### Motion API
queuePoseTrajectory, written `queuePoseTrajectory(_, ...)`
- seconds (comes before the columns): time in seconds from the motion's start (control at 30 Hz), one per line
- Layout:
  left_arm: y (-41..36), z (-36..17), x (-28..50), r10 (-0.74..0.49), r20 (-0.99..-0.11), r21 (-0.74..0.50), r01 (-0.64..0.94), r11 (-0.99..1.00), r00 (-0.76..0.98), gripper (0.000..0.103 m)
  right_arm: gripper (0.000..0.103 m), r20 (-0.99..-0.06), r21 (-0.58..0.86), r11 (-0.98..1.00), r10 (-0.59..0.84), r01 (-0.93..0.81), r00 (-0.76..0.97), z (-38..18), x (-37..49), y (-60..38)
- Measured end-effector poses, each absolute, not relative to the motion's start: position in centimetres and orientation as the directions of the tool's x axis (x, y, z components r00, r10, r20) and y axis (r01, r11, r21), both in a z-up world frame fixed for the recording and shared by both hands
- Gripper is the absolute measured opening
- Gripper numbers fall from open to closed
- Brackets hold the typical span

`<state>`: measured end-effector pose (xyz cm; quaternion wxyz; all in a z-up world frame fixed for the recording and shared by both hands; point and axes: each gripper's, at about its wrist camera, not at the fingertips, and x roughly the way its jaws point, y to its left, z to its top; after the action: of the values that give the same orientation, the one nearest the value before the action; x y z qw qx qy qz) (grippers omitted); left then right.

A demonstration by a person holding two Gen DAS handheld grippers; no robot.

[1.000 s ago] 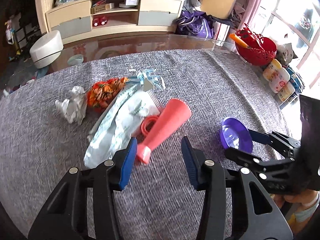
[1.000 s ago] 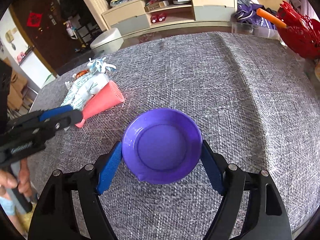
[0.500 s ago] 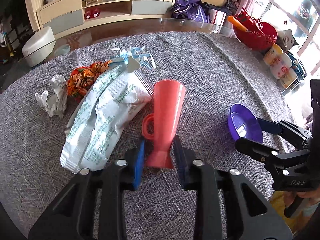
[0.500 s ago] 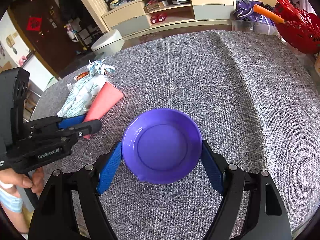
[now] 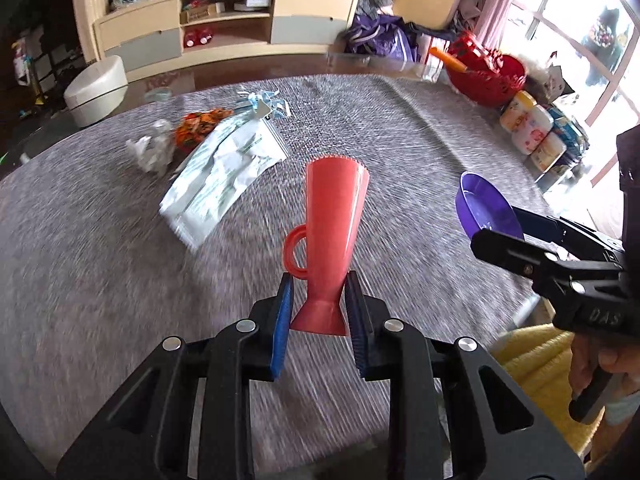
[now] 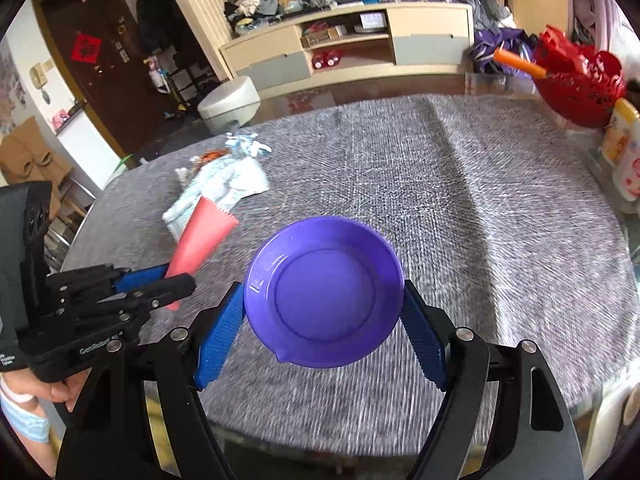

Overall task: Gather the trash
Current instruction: 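Carry the dish and cone cup over the grey bin and open both tools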

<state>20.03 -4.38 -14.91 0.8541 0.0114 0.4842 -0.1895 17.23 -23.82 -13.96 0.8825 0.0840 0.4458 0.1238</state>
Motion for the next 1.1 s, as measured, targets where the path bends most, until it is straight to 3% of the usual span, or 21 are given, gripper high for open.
queuePoseTrajectory(0.57, -2.3, -13.4, 4.8, -0.316, -0.805, -0.181, 0.299, 0.937, 0.502, 0.024, 0.078, -0.790, 0.174, 0.964, 0.258, -0.200, 0.557, -13.6, 5.3, -22.3)
queuePoseTrajectory(1.1, -3.3, -22.0, -0.9, -0.314, -0.886, -0.219, 0.291, 0.931, 0.341, 0.024, 0.078, -0.893, 0.164, 0.965, 0.234, -0.206, 0.385, -22.4, 0.5, -20.7)
